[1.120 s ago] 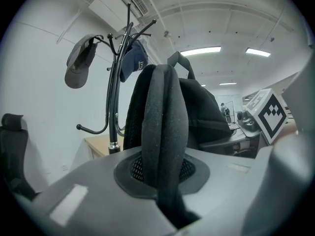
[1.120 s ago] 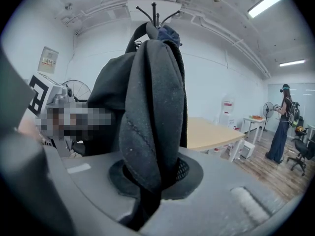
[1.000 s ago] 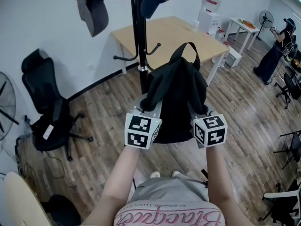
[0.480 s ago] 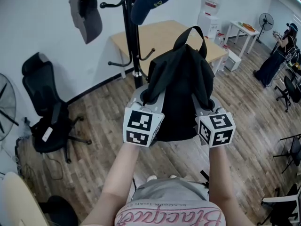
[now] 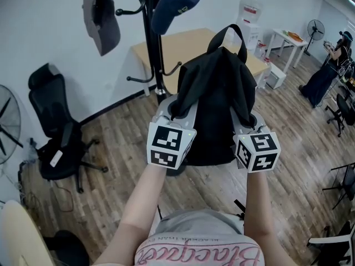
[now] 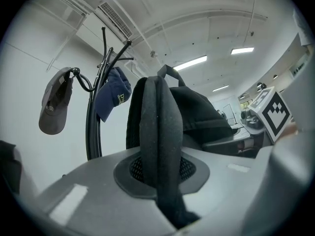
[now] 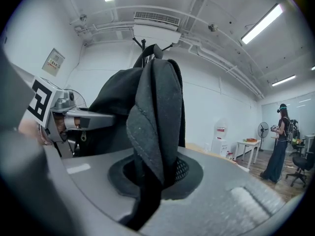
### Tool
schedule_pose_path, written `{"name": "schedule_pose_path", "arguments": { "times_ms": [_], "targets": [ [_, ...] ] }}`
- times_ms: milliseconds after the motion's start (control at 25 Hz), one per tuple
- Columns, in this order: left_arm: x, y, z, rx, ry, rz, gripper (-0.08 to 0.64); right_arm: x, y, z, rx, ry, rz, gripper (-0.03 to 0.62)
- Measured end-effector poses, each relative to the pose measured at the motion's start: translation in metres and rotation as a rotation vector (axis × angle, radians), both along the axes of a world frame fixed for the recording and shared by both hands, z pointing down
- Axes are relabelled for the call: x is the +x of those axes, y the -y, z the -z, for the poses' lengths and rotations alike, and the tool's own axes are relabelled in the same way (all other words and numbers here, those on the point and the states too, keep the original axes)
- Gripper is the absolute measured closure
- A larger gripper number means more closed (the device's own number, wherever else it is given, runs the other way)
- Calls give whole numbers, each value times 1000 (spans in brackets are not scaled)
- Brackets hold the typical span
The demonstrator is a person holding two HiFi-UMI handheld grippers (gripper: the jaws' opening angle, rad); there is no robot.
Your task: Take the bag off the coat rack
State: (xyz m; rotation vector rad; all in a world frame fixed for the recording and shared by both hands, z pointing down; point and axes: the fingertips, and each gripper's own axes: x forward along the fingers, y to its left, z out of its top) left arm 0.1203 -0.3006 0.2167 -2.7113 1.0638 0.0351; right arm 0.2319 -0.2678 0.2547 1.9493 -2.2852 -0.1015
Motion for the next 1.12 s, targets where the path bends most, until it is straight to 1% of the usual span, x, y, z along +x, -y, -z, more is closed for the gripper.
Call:
{"name": "schedule_pose_path", "arguments": {
  "times_ms": [280, 640, 1120],
  "targets": [
    [6, 1, 6, 11, -8, -5, 497, 5, -1, 5, 14, -5, -18, 558],
    [6, -1, 4, -1, -14, -5, 496, 4, -3, 4, 17, 2, -17, 558],
    [4, -8, 7, -8, -40, -1, 495, 3, -10, 6, 27, 5, -13, 558]
  ]
}}
